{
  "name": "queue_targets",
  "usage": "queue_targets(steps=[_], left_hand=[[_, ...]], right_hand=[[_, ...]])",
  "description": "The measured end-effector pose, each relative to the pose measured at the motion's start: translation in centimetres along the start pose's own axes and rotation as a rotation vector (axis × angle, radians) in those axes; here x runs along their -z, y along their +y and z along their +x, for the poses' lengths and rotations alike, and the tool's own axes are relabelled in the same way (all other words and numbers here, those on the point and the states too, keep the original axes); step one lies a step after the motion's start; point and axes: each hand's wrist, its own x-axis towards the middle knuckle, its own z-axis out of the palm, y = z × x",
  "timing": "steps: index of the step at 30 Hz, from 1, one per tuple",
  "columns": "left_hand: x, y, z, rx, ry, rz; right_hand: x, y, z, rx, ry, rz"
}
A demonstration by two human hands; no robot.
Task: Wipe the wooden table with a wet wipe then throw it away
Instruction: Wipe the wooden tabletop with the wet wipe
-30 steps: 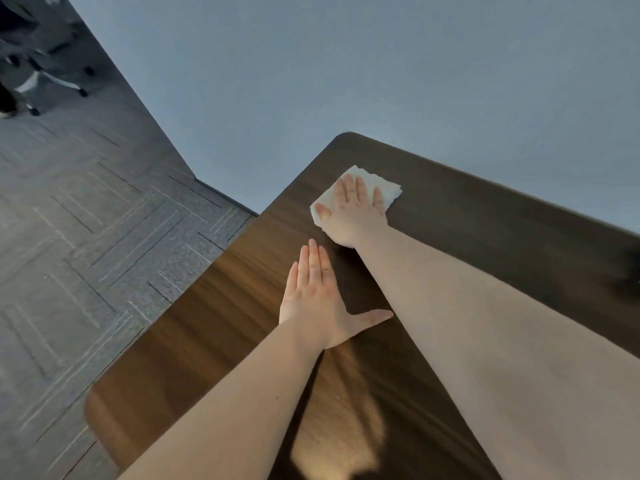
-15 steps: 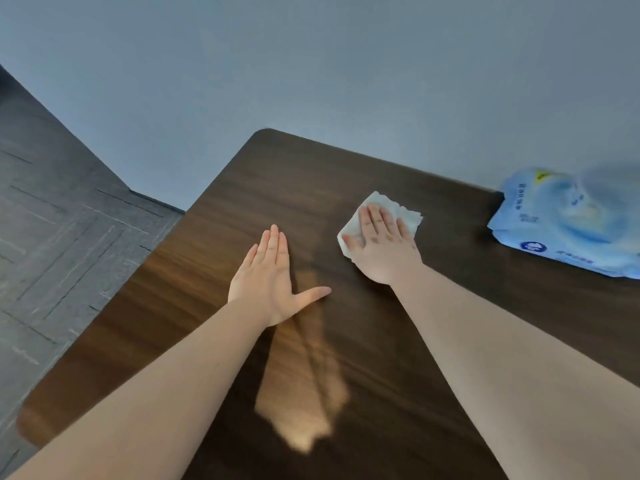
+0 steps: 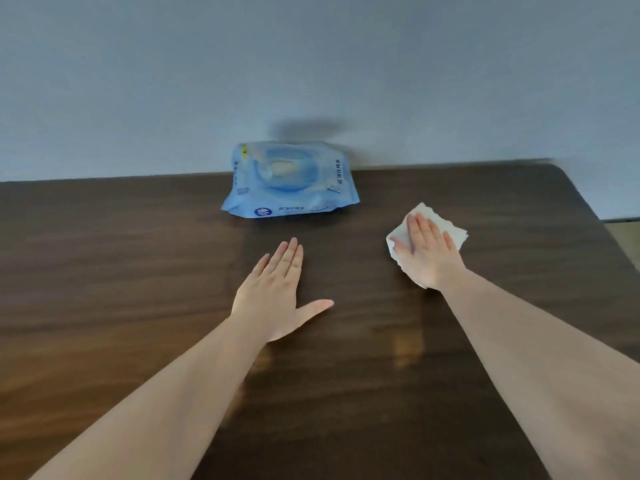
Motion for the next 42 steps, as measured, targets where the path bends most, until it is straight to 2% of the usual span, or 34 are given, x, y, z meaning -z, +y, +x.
queue_targets(steps=[7, 12, 20, 23, 28, 34, 39, 42], left_hand=[[-0.2, 11.2, 7.6, -0.208, 0.014, 0.039], [-1.2, 15.0, 10.6, -0.240, 0.058, 0.103], [-1.0, 15.0, 11.3, -0.237, 0.085, 0.138], [-1.0, 14.9, 11.4, -0.236, 0.086, 0.138], [-1.1, 14.9, 11.5, -0.235, 0.082, 0.129], [-1.0, 13.7, 9.3, -0.151, 0.039, 0.022], [-1.4, 3.2, 2.1, 0.142, 0.106, -0.037], [-1.9, -4.2, -3.6, 0.360, 0.121, -0.059]], right_hand=[[1.2, 12.4, 1.2, -0.240, 0.037, 0.081], [1.9, 19.6, 1.9, -0.361, 0.071, 0.098], [2.9, 22.2, 4.6, -0.435, 0.093, 0.113], [2.8, 21.8, 4.0, -0.398, 0.061, 0.106], [2.4, 18.8, 2.6, -0.236, 0.014, 0.053], [1.7, 10.0, 1.4, 0.068, -0.042, -0.005], [0.0, -2.9, -0.5, 0.426, -0.073, -0.071], [-1.2, -11.3, -1.5, 0.572, -0.077, -0.084]])
